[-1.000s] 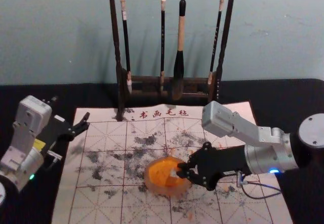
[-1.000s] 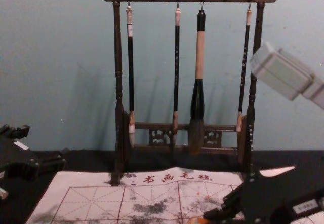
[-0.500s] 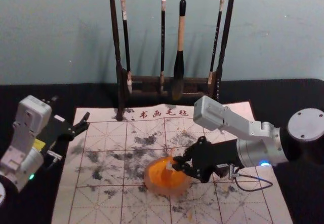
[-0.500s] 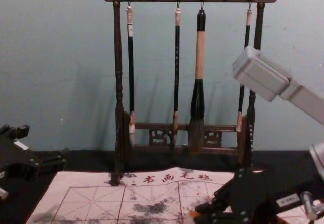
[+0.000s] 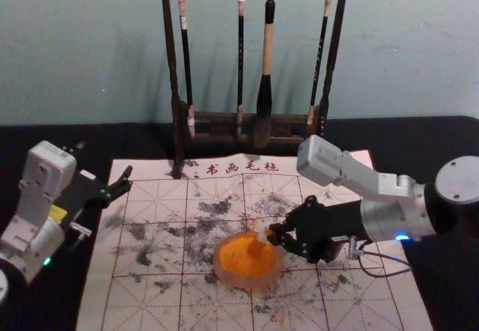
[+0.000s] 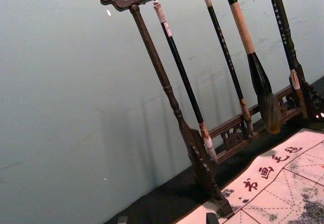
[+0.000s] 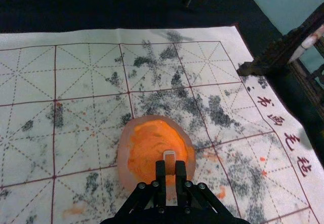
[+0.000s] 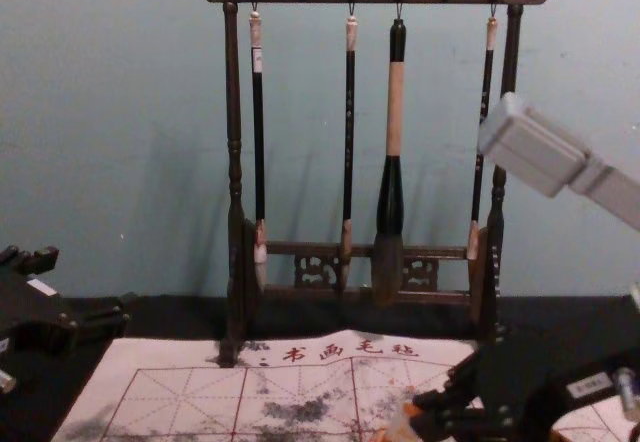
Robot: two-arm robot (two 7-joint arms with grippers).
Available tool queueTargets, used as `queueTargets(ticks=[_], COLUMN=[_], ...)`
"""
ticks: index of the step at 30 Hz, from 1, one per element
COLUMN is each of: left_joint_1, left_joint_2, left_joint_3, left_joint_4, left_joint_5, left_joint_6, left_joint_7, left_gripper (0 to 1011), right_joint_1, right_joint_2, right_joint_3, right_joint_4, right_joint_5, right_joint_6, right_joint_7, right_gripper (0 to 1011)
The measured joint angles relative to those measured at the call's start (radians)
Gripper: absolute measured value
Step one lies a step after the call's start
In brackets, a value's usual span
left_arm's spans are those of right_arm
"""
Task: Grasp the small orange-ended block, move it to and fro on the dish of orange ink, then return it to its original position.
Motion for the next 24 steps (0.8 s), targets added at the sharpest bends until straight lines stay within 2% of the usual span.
queueTargets(ticks=[13,19,24], left_joint_1=[0.000,0.000,0.000], left_joint_2=[0.000,0.000,0.000], left_joint_3=[0.000,0.000,0.000], left_joint_4=[0.000,0.000,0.000], left_joint_5=[0.000,0.000,0.000], left_joint_6=[0.000,0.000,0.000], left_joint_7=[0.000,0.000,0.000], left_gripper=[1001,1001,1001], right_joint_1=[-0.046,-0.049,-0.036], right_joint_2=[0.073,0.074,0.056], right_joint_3=[0.022,0.013,-0.004], right_joint_4=[-0.100,-0.114,-0.101], right_joint_5=[0.025,0.025,0.015], right_joint_6=[0.013,0.014,0.017], right_joint_7=[0.009,0.017,0.021], right_gripper=[80,80,80])
